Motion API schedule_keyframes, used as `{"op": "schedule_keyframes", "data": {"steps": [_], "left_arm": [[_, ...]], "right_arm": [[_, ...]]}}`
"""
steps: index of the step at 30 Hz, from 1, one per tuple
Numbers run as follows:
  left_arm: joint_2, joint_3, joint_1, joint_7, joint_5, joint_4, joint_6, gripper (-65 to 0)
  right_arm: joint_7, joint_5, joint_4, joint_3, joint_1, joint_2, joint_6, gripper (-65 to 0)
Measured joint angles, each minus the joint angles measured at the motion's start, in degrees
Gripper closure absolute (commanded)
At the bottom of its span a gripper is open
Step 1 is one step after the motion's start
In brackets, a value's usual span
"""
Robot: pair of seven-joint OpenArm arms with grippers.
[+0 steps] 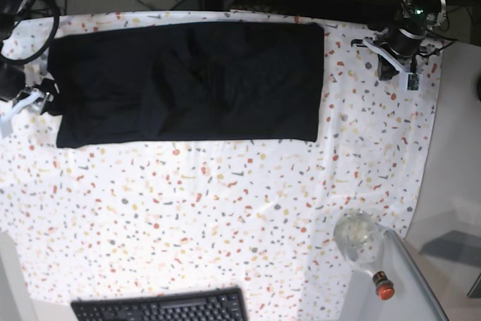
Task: Layout the t-shirt on the table in an organized manner, then fold the t-shirt properly
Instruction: 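Grasp the strip's long edge with both grippers at its two ends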
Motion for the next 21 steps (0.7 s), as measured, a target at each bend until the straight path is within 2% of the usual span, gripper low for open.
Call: {"op": "schedule_keyframes", "data": {"steps": [1, 4, 7, 12, 17, 21], "left_arm": [[0.13, 0.68, -0.26, -0.55, -0.20, -0.81, 0.00, 0.0], [0.07, 4.63, -2.03, -0.94, -0.22, -3.04, -0.09, 0.0], [0.09, 7.87, -2.99, -1.44, -0.22, -4.42, -0.20, 0.0], [-0.31, 11.50, -5.70, -3.08, -0.24, -6.80, 0.72, 0.0], [1.64, 13.88, -7.93, -4.07, -0.24, -8.13, 1.16, 0.0], [2.78, 15.98, -9.51, -4.07, -0.42, -8.76, 1.31, 0.0]], "right_arm": [[0.04, 0.20, -1.92, 0.00, 0.52, 0.85, 1.40, -45.3], [0.31, -0.28, -7.45, 0.07, 1.70, 2.75, 1.07, -45.3], [0.72, 0.98, -9.35, 0.13, 1.64, 2.95, 1.25, -45.3], [-3.63, 1.73, -9.29, 0.15, 2.10, 2.95, 1.25, -45.3], [-6.86, 1.73, -6.16, 0.13, 1.60, 0.98, 1.27, -45.3], [-7.78, 1.31, -0.33, -3.37, -0.70, -1.88, 1.27, -45.2]]}}
